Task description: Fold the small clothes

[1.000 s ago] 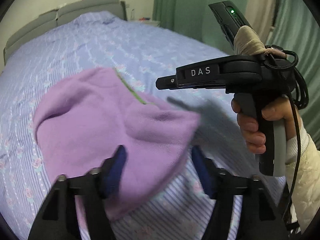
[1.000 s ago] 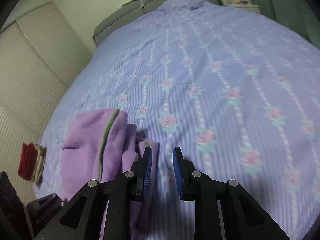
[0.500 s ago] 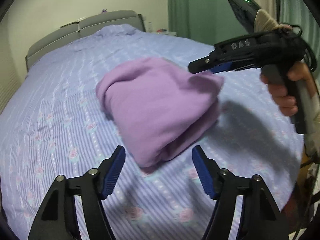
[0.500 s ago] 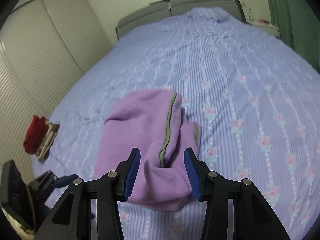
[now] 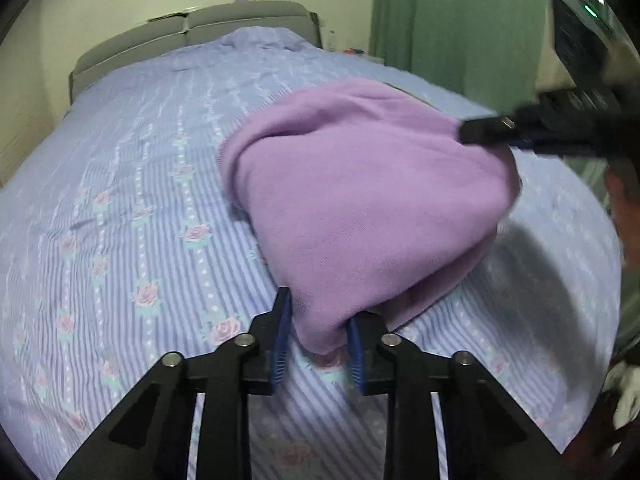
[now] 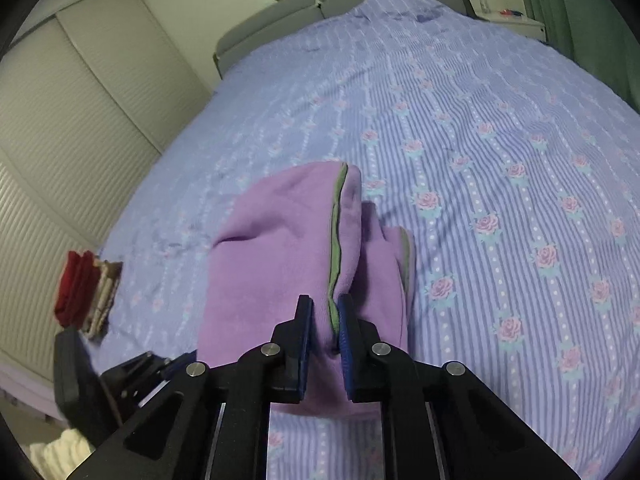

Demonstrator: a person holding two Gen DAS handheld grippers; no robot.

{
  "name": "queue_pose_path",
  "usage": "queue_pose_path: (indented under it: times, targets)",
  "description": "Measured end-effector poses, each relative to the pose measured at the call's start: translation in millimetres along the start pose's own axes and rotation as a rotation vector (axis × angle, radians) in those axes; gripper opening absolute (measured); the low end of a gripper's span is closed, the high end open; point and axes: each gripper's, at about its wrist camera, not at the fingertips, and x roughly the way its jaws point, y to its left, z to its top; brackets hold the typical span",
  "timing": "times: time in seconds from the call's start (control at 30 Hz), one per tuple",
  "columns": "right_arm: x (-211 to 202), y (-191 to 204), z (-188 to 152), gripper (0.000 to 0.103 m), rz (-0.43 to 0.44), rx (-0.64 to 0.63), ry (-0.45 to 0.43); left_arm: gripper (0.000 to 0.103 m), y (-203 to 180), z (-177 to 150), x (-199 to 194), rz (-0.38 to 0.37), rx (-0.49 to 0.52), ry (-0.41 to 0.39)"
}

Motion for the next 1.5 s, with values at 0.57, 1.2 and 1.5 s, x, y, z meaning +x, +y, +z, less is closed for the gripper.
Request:
queue_pose_path:
  times: [0.57, 1.2, 1.5]
  targets:
    - [23, -32, -48, 0.014, -0.034, 0.065, 0.033, 0.020, -2, -31, -5, -0.018, -0.034, 0.047]
    - [-19, 123, -110, 0.053, -0.159, 0.004, -0.145, 0.041, 146, 14, -72, -0.089, -0.016, -0.109]
    - [46, 154, -145, 0.053, -0.282, 0.086, -0.191, 0.030, 153, 53, 4, -0.405, -0.160, -0.003]
